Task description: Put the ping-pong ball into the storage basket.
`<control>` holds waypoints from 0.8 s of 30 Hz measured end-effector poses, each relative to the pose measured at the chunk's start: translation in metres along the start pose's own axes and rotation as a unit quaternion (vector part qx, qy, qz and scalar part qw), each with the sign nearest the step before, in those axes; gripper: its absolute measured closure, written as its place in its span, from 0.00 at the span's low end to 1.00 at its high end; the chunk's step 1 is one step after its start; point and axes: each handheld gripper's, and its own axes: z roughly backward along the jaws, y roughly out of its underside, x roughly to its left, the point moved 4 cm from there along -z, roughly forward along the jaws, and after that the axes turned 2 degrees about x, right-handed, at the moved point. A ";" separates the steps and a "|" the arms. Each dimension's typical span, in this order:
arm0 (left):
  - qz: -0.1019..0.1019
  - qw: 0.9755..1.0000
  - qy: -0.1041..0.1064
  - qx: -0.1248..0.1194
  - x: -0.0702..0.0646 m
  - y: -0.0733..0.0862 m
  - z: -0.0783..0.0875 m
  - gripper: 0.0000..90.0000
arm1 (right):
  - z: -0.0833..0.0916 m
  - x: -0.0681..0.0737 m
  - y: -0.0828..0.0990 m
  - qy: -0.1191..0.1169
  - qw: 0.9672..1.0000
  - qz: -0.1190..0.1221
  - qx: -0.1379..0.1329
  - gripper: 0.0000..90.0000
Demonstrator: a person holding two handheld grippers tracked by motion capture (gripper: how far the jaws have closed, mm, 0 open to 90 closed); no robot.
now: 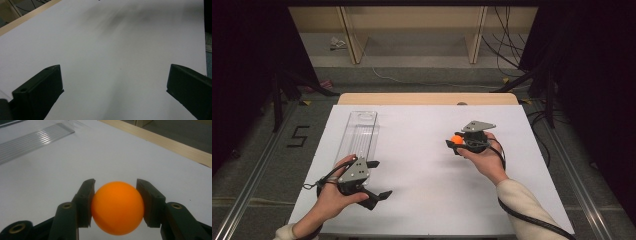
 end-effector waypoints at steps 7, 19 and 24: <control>0.000 1.000 0.000 0.000 0.000 0.000 0.000 0.00 | -0.003 0.004 -0.003 -0.004 1.000 0.004 -0.001 0.57; 0.000 1.000 0.000 0.000 0.000 0.000 0.000 0.00 | -0.008 0.009 -0.007 -0.010 1.000 0.007 -0.003 0.57; 0.000 1.000 0.000 0.000 0.000 0.000 0.000 0.00 | -0.010 0.011 -0.009 -0.012 1.000 0.009 -0.004 0.57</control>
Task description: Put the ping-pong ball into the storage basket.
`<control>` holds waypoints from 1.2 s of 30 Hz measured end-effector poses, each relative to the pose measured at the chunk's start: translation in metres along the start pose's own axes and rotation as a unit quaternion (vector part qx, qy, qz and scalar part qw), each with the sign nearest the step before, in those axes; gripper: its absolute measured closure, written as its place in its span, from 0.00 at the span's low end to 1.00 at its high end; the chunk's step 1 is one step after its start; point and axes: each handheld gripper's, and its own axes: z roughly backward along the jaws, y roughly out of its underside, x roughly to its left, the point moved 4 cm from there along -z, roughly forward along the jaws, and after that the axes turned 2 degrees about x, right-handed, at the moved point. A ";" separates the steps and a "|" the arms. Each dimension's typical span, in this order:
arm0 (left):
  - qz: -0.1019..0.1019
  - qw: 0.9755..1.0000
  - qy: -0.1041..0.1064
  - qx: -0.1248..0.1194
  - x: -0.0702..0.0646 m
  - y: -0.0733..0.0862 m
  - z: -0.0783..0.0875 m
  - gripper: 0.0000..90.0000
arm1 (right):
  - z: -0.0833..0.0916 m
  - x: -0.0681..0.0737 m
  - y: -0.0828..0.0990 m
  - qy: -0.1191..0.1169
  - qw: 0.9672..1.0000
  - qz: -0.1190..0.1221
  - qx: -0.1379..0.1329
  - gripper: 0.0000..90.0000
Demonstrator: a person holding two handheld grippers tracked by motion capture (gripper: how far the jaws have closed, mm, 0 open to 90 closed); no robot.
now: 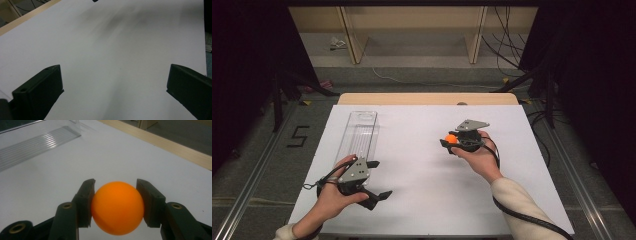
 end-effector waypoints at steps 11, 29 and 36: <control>0.000 1.000 0.000 0.000 0.000 0.000 0.000 0.00 | -0.005 0.006 -0.004 -0.006 1.000 0.003 0.000 0.57; 0.000 1.000 0.000 0.000 0.000 0.000 0.000 0.00 | -0.014 0.014 -0.012 -0.016 1.000 0.010 -0.003 0.57; -0.001 1.000 0.000 0.000 0.000 0.000 0.000 0.00 | -0.017 0.017 -0.015 -0.019 1.000 0.012 -0.003 0.57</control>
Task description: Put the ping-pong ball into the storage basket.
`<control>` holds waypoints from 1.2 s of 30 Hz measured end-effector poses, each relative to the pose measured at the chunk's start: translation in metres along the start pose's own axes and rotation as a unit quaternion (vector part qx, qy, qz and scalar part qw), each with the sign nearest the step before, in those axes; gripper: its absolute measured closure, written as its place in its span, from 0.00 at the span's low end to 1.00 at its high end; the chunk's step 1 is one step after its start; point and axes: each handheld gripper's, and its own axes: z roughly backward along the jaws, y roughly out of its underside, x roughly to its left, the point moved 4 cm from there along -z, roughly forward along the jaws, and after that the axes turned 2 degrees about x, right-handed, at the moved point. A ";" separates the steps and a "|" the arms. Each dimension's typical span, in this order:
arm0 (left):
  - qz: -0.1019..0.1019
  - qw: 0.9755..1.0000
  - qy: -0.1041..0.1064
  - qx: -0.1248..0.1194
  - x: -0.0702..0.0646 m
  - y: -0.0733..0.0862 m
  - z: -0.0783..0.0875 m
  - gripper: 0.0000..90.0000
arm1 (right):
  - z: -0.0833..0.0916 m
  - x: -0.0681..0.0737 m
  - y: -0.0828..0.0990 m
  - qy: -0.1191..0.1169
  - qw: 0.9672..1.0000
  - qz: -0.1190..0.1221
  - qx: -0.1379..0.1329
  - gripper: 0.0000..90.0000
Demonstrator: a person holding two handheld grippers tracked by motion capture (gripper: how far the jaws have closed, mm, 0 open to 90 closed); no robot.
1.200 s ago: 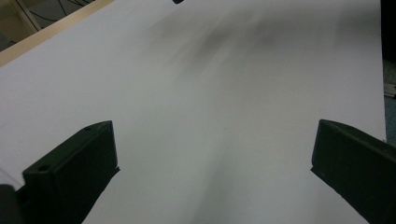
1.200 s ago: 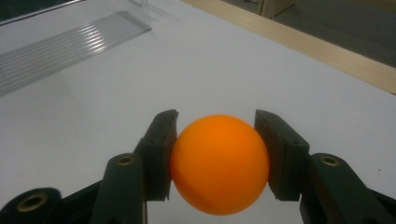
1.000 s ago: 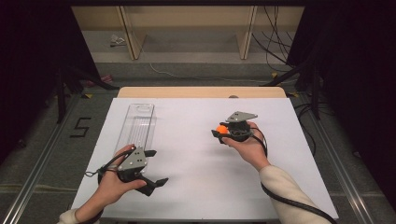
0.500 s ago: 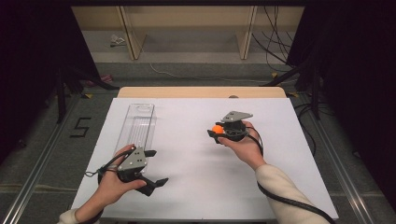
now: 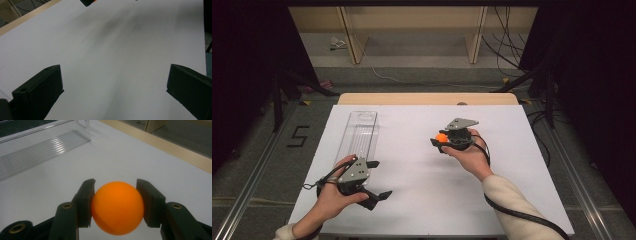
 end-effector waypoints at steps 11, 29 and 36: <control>-0.001 1.000 0.000 0.000 0.000 0.000 0.000 0.00 | -0.006 0.005 -0.004 -0.005 1.000 0.003 -0.002 0.57; -0.001 1.000 0.000 0.000 0.000 0.000 0.000 0.00 | -0.013 0.013 -0.009 -0.013 1.000 0.007 -0.001 0.57; -0.001 1.000 0.001 0.000 -0.001 0.000 0.000 0.00 | -0.015 0.014 -0.011 -0.015 1.000 0.008 -0.001 0.57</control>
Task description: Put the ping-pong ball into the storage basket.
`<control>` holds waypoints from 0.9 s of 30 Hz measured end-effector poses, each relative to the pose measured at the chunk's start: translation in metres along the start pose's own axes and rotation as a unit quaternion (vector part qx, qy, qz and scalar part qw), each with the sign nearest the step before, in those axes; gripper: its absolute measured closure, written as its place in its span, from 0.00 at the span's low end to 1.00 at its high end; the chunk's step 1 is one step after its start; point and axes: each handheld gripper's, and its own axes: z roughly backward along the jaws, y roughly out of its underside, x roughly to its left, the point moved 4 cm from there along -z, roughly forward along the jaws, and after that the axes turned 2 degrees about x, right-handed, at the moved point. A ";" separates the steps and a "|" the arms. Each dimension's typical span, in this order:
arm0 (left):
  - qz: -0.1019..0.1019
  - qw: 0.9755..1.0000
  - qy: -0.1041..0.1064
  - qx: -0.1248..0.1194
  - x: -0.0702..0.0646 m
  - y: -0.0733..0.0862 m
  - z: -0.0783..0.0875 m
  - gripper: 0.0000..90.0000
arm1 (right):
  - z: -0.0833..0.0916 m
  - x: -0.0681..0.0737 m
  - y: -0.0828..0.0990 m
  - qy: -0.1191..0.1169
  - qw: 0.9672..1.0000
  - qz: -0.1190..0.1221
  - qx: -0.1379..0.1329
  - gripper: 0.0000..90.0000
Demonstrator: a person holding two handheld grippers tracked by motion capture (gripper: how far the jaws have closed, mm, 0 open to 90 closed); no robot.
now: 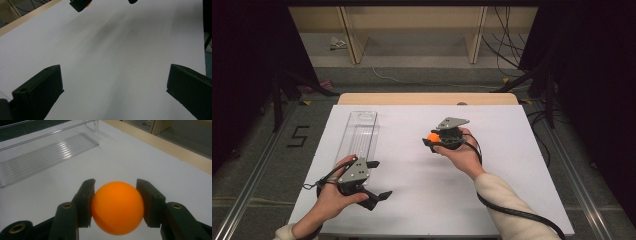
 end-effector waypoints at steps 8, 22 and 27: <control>0.000 1.000 0.000 0.000 0.000 0.000 0.000 0.00 | -0.003 0.002 -0.002 -0.002 1.000 0.002 0.000 0.57; 0.000 1.000 0.000 0.000 0.000 0.000 0.000 0.00 | -0.008 0.008 -0.007 -0.009 1.000 0.006 -0.002 0.57; 0.000 1.000 0.000 0.000 0.000 0.000 0.000 0.00 | -0.010 0.010 -0.009 -0.012 1.000 0.006 -0.002 0.57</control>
